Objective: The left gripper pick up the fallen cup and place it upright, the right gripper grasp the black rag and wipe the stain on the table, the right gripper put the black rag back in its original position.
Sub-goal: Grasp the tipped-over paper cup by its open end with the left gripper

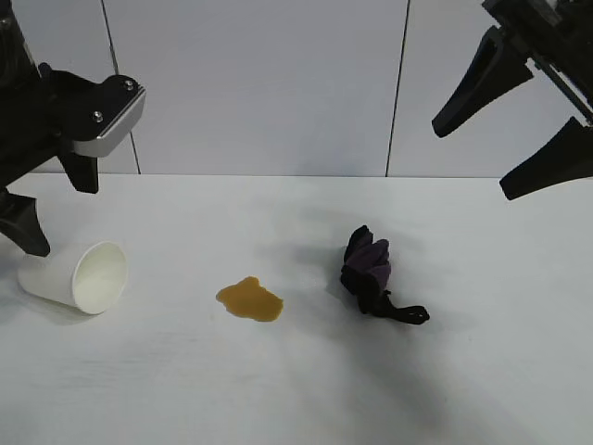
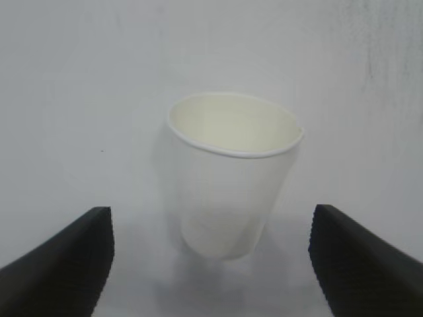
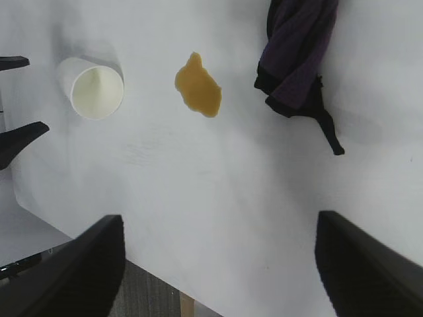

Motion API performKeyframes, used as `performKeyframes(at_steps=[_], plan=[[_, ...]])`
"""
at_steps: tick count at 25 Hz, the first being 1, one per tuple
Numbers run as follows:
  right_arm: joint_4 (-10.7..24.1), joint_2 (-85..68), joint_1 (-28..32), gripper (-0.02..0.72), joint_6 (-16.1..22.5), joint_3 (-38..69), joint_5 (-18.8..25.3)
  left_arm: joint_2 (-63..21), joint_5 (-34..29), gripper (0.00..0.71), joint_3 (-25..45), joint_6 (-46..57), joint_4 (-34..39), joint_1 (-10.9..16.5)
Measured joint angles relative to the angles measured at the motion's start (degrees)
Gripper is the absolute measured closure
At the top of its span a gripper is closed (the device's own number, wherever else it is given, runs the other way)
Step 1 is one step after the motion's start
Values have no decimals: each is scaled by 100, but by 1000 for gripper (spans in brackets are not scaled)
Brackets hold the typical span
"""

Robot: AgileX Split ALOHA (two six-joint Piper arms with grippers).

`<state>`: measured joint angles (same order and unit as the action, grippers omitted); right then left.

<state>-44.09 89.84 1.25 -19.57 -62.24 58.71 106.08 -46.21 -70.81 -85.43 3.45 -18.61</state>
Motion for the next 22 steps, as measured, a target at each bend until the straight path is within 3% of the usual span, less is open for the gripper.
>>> performKeyframes(at_steps=[13,22], plan=[[0,0,0,159,0,0,-27,339,279,140,0,24,5,0],[0,0,0,159,0,0,-27,663,655,140,6,281,222,-167]])
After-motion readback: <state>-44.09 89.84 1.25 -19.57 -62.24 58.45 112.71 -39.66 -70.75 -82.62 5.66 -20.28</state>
